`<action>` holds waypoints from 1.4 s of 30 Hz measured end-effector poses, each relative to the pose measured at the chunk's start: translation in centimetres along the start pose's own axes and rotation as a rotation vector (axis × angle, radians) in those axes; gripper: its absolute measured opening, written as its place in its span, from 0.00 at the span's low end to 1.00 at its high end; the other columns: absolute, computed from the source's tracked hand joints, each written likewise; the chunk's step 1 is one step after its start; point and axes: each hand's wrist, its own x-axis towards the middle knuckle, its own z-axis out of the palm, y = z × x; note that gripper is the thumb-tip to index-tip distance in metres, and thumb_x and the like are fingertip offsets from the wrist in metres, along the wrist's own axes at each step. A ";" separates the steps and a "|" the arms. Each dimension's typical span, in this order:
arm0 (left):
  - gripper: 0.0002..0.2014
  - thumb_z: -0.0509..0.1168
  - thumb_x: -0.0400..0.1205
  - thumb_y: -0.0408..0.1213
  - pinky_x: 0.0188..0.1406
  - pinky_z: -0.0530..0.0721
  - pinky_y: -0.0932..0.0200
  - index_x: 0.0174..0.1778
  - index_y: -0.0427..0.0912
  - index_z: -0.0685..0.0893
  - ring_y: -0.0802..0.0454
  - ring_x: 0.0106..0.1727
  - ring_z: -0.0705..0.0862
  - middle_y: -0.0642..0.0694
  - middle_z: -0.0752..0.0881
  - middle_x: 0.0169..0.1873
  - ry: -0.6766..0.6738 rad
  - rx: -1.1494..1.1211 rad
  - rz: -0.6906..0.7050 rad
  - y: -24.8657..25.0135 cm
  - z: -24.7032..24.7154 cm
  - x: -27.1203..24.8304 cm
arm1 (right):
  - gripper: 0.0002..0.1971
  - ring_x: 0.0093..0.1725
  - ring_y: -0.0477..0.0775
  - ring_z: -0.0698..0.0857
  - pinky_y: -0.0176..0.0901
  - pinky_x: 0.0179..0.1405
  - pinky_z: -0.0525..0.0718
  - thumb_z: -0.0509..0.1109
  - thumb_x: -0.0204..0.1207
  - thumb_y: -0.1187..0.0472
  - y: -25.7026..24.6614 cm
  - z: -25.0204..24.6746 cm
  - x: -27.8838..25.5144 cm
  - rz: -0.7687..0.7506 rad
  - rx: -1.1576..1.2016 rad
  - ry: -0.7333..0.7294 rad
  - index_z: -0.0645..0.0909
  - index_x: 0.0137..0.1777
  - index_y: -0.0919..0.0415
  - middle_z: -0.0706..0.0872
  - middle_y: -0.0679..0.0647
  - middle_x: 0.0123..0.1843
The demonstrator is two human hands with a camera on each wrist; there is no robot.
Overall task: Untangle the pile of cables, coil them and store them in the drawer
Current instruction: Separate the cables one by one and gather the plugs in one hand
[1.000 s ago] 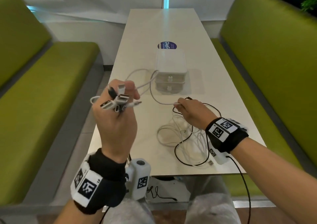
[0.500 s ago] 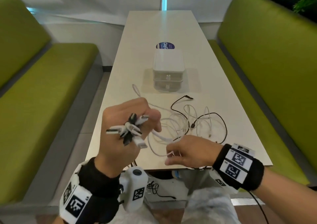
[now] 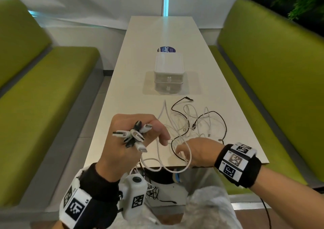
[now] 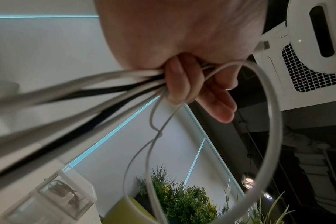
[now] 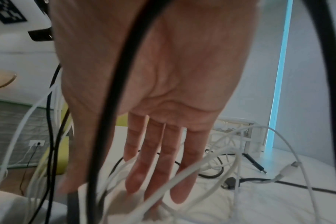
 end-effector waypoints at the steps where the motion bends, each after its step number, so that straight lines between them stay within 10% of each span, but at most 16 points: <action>1: 0.13 0.56 0.79 0.23 0.36 0.72 0.81 0.34 0.32 0.84 0.72 0.31 0.81 0.43 0.84 0.27 0.004 -0.016 -0.004 0.0 0.1 0.0 | 0.27 0.57 0.57 0.83 0.49 0.51 0.81 0.74 0.74 0.50 0.2 0.0 0.1 0.008 -0.020 0.001 0.70 0.72 0.47 0.82 0.51 0.61; 8: 0.22 0.57 0.87 0.50 0.43 0.76 0.69 0.38 0.38 0.87 0.59 0.40 0.83 0.52 0.82 0.37 0.110 0.106 -0.001 -1.3 0.4 0.8 | 0.16 0.57 0.51 0.83 0.46 0.54 0.81 0.61 0.83 0.52 1.3 -1.3 0.6 0.044 0.150 0.167 0.74 0.70 0.45 0.85 0.48 0.62; 13: 0.17 0.59 0.85 0.39 0.42 0.74 0.76 0.37 0.34 0.86 0.66 0.38 0.82 0.66 0.81 0.35 0.099 0.078 -0.070 -1.7 0.4 1.1 | 0.22 0.46 0.42 0.86 0.41 0.50 0.84 0.67 0.74 0.60 0.0 -5.0 -1.6 -0.131 0.662 0.301 0.74 0.68 0.42 0.88 0.41 0.51; 18: 0.16 0.58 0.84 0.37 0.28 0.67 0.75 0.36 0.33 0.84 0.68 0.25 0.73 0.67 0.78 0.27 0.201 -0.023 -0.132 -2.2 0.5 1.2 | 0.11 0.39 0.51 0.89 0.53 0.51 0.86 0.64 0.68 0.67 -1.2 -6.2 -3.2 -0.253 0.884 0.078 0.87 0.43 0.59 0.91 0.53 0.41; 23: 0.20 0.61 0.83 0.46 0.20 0.59 0.71 0.34 0.33 0.80 0.66 0.21 0.64 0.66 0.78 0.24 0.203 -0.193 -0.165 -2.1 0.3 1.0 | 0.09 0.26 0.44 0.80 0.41 0.32 0.79 0.65 0.70 0.67 -0.2 -5.3 -2.8 -0.091 0.673 0.196 0.79 0.29 0.60 0.82 0.48 0.24; 29: 0.15 0.61 0.81 0.46 0.20 0.58 0.73 0.34 0.39 0.74 0.65 0.19 0.63 0.64 0.78 0.24 0.195 -0.340 -0.188 -2.7 0.7 1.1 | 0.11 0.31 0.38 0.80 0.31 0.32 0.72 0.63 0.73 0.66 1.6 -6.1 -3.9 0.025 0.484 0.283 0.82 0.39 0.49 0.83 0.40 0.32; 34: 0.19 0.64 0.81 0.56 0.20 0.61 0.73 0.28 0.50 0.80 0.65 0.19 0.62 0.62 0.74 0.23 0.124 -0.387 -0.226 -3.1 1.3 1.6 | 0.08 0.42 0.45 0.82 0.39 0.41 0.78 0.67 0.75 0.52 2.0 -4.7 -3.6 0.057 0.237 0.049 0.83 0.53 0.48 0.85 0.42 0.42; 38: 0.22 0.58 0.81 0.56 0.18 0.59 0.70 0.26 0.47 0.78 0.63 0.18 0.60 0.60 0.72 0.21 0.030 -0.343 -0.343 -3.2 1.8 2.0 | 0.27 0.53 0.50 0.80 0.47 0.55 0.72 0.75 0.66 0.36 2.5 -2.5 -2.4 0.120 -0.006 -0.176 0.77 0.62 0.44 0.83 0.44 0.54; 42: 0.28 0.60 0.76 0.68 0.18 0.58 0.68 0.27 0.44 0.76 0.59 0.18 0.58 0.46 0.63 0.22 -0.023 -0.370 -0.433 -3.6 2.3 2.2 | 0.23 0.45 0.53 0.75 0.51 0.56 0.73 0.78 0.69 0.50 2.6 -1.4 -1.4 0.122 -0.159 -0.198 0.73 0.60 0.52 0.80 0.51 0.53</action>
